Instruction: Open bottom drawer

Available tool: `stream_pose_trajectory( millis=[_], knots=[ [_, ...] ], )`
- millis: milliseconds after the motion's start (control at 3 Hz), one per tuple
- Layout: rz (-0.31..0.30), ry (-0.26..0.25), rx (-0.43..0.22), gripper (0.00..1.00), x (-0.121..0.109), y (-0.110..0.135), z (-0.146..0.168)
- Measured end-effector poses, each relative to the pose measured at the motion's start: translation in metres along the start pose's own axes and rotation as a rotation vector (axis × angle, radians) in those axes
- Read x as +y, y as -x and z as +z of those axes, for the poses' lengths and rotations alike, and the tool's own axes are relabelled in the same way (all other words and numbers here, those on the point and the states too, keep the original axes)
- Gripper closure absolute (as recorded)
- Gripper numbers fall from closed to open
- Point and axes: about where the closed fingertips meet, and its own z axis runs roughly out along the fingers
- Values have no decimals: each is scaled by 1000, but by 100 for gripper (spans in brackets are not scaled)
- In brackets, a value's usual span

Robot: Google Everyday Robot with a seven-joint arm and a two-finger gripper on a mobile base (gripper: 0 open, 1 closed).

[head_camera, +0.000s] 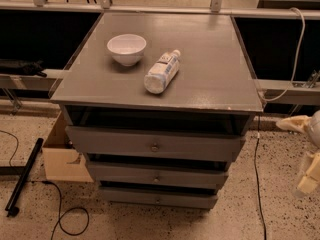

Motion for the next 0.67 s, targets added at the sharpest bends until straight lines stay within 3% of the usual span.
stream_pose_trajectory(
  millis=[333,667],
  knots=[
    [42,55,-26,0,10,-19,16],
    [42,55,-26,0,10,-19,16]
  ],
)
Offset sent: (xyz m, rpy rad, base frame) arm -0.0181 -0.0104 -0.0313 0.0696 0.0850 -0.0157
